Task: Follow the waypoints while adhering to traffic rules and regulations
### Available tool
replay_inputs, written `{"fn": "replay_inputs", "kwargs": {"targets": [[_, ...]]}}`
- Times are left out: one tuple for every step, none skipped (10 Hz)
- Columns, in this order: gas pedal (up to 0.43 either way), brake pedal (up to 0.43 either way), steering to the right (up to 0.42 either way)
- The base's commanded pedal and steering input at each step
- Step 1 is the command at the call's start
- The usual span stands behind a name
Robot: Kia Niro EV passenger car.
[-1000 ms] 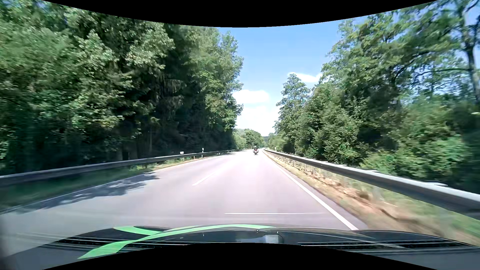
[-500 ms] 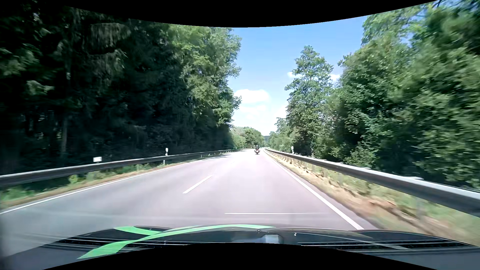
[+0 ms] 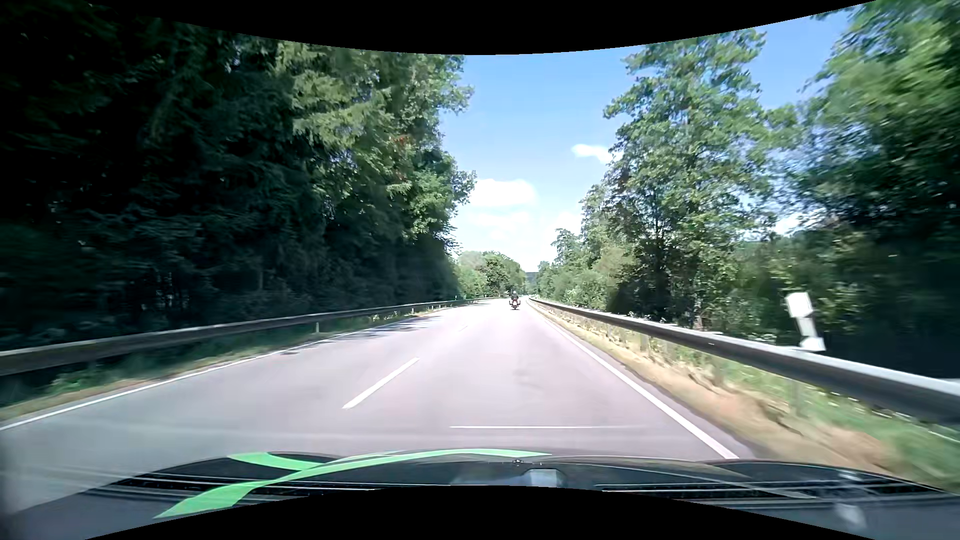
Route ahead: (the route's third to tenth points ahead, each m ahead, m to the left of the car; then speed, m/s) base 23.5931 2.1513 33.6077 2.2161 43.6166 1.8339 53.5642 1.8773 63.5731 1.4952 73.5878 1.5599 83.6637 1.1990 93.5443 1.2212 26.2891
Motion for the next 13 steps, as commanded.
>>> {"fn": "replay_inputs", "kwargs": {"targets": [[0.169,0.0,0.001],[0.177,0.0,0.001],[0.177,0.0,0.001],[0.177,0.0,0.001],[0.169,0.0,0.001],[0.169,0.0,0.001],[0.177,0.0,0.001],[0.228,0.0,0.001],[0.248,0.0,0.001],[0.248,0.0,0.001],[0.248,0.0,0.001],[0.24,0.0,0.001],[0.209,0.0,0.001]]}}
